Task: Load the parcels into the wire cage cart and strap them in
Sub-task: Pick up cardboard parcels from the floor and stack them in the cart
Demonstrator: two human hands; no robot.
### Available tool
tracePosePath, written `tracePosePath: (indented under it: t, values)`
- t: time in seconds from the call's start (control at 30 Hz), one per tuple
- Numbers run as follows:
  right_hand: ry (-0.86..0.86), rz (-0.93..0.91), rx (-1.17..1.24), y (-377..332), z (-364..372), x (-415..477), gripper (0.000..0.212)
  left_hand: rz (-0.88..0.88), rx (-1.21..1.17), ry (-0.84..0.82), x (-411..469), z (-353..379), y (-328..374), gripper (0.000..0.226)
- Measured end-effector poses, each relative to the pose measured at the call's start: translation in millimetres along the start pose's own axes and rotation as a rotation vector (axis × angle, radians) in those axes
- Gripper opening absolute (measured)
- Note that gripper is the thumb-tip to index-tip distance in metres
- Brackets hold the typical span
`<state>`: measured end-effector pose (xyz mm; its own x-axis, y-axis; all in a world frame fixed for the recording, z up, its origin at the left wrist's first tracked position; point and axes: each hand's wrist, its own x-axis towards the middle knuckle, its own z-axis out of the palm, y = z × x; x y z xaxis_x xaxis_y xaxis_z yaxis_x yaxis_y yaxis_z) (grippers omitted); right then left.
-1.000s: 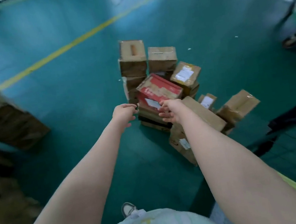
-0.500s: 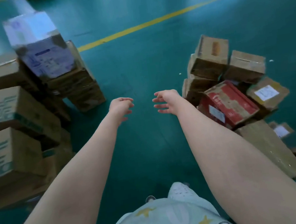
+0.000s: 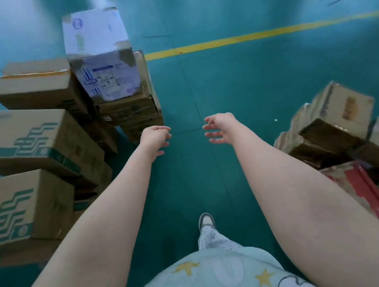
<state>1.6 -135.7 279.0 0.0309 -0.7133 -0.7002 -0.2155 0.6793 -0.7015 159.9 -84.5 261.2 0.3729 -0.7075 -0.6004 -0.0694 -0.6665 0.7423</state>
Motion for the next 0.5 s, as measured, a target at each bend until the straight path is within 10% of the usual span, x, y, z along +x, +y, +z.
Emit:
tracePosePath:
  t: [0.5]
  values:
    - [-0.112, -0.035, -0.179, -156, 130, 139, 0.032, -0.133, -0.117, 0.162, 162, -98, 82, 0.019]
